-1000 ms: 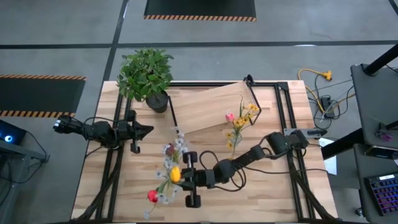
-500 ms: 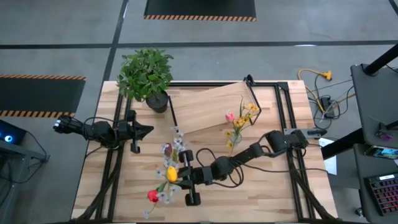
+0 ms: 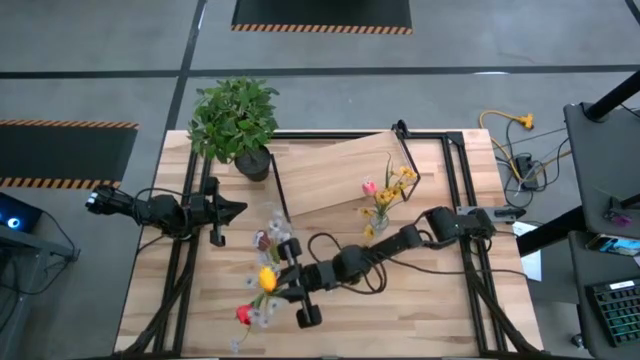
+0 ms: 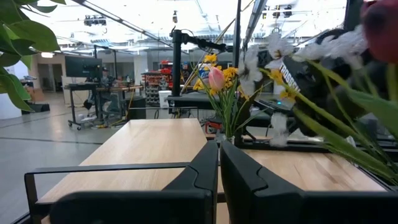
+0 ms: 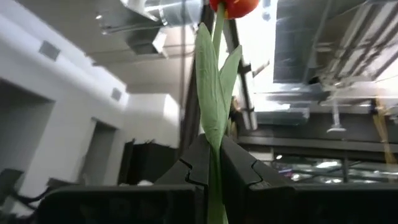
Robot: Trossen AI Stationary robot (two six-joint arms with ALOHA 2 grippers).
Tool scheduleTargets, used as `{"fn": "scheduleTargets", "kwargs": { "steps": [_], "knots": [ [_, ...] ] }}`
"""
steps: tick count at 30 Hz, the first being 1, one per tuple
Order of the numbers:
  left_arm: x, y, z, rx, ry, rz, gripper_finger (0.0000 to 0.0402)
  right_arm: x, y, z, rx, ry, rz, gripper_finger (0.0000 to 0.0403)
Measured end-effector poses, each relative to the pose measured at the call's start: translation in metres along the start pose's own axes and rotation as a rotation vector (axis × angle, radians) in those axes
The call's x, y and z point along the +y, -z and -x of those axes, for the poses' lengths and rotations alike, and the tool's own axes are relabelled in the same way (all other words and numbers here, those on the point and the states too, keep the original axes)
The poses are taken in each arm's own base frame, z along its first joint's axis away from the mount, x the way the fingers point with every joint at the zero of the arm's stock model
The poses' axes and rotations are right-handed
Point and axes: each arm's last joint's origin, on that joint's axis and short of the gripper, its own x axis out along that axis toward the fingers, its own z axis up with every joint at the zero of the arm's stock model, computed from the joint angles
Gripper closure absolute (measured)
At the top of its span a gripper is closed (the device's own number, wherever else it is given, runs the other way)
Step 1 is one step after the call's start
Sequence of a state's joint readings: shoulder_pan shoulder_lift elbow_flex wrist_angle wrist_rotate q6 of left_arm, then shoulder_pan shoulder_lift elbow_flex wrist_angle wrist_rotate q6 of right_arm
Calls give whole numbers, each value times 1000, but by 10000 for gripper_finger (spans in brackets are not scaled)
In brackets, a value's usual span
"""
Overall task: Pick and place flowers into a vace then onto a shelf
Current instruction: Put the yellow and red flower into the bottom transparent vase
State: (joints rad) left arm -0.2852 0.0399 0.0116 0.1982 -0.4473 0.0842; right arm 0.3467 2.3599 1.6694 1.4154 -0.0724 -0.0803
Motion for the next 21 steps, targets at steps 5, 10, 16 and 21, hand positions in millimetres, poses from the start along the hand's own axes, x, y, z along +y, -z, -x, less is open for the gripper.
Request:
{"fn": "scheduleTargets", "kwargs": {
  "steps": [5,10,16,21],
  "knots": [
    [0,0,0,0,0,0,402,1,19,-8,63,-12,-5,390],
    [0,0,0,0,0,0,402,1,23,-7,60,-10,-6,390],
    [0,0,0,1,0,-1,402,2,26,-3,80,-12,-6,390],
    [0,0,0,2,0,-1,402,3,32,5,112,-12,-9,390]
  ]
}}
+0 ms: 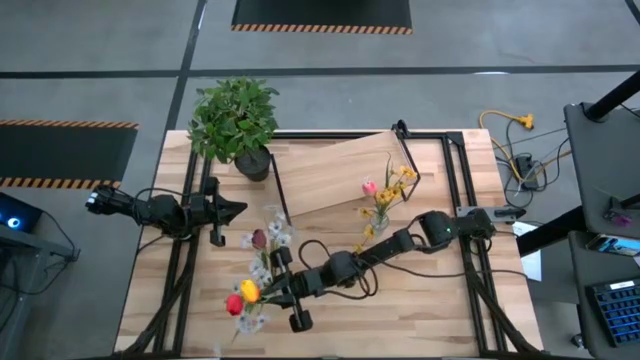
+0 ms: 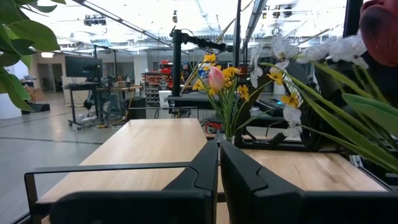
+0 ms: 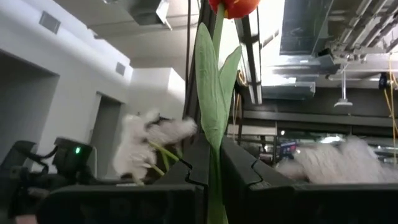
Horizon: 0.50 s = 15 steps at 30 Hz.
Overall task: Pick and place flowers into a vace then onto a shelf
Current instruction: Put the yellow and red flower into the bottom transparent vase
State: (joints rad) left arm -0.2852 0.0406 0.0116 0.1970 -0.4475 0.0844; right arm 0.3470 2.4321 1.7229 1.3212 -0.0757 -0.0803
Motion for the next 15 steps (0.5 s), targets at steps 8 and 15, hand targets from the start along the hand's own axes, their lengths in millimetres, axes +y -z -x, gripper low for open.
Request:
{"fn": "scheduleTargets", "kwargs": {
  "steps": [8,15],
  "knots": [
    [0,0,0,0,0,0,402,2,10,14,35,27,-6,390],
    [0,0,0,0,1,0,402,5,20,26,89,22,-7,390]
  ]
}}
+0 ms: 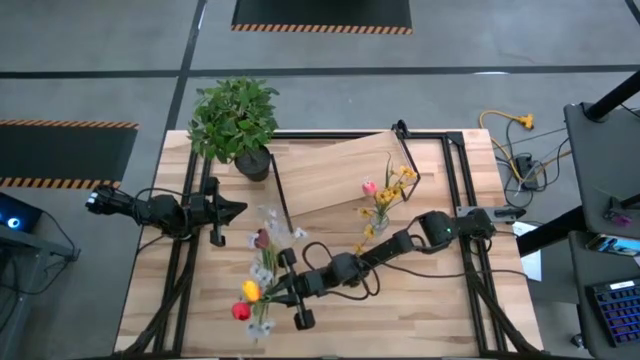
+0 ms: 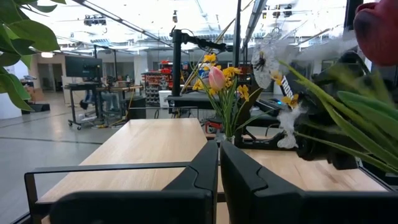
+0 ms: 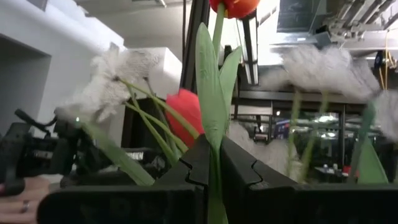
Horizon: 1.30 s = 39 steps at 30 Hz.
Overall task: Pick and place flowers into a vace then onto a shelf
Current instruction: Put the yellow and red flower into the bottom transparent vase
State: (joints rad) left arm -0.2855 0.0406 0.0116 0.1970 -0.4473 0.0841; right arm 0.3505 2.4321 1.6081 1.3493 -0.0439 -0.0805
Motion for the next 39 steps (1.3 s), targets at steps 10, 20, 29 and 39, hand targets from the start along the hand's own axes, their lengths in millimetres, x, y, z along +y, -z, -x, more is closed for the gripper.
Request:
{"fn": "scheduleTargets", "kwargs": {
  "steps": [10,20,29,39],
  "knots": [
    [0,0,0,3,0,-1,402,2,10,11,53,-14,-1,390],
    [0,0,0,3,0,-2,402,2,16,17,86,-16,-8,358],
    [0,1,0,6,1,-3,402,2,10,12,192,-19,-38,221],
    [0,1,0,7,0,-3,402,-1,-32,4,545,-34,-93,143]
  ]
}}
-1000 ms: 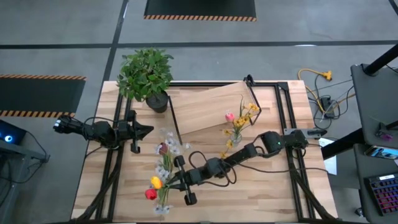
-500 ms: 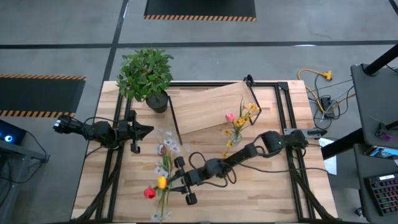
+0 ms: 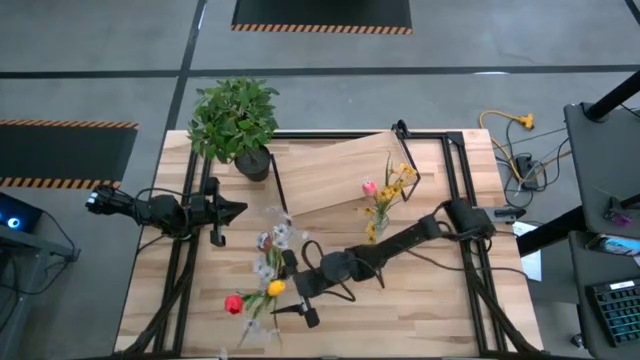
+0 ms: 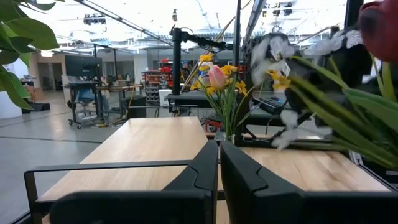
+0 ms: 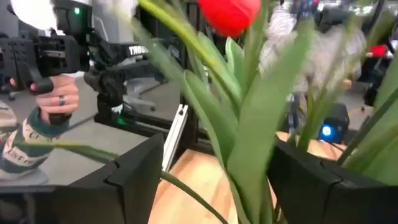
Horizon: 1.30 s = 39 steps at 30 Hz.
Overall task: Pick and place flowers into a vace then onto a shelf
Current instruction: Put the yellow and red flower into the bottom transparent vase, then move the bottom transparent vase on the shelf
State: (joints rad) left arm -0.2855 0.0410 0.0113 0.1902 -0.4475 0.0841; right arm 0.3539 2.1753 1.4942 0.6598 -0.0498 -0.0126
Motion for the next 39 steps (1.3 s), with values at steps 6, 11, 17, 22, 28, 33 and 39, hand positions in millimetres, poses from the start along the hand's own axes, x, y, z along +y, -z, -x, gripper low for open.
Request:
{"fn": "scheduleTargets", "kwargs": {
  "steps": [6,11,17,22,28,33,39],
  "knots": [
    [0,0,0,2,0,-1,402,11,-24,28,60,66,27,143],
    [0,1,0,6,1,-3,402,21,-27,59,103,158,17,149],
    [0,1,0,6,0,-3,402,34,-28,100,129,232,17,147],
    [0,1,0,10,0,-5,402,38,-13,142,184,307,16,151],
    [0,1,0,12,1,-6,402,35,2,187,175,336,-71,160],
    [0,1,0,12,0,-6,402,33,16,216,146,325,-43,167],
    [0,1,0,11,0,-6,402,16,33,247,75,266,-60,185]
  ]
}}
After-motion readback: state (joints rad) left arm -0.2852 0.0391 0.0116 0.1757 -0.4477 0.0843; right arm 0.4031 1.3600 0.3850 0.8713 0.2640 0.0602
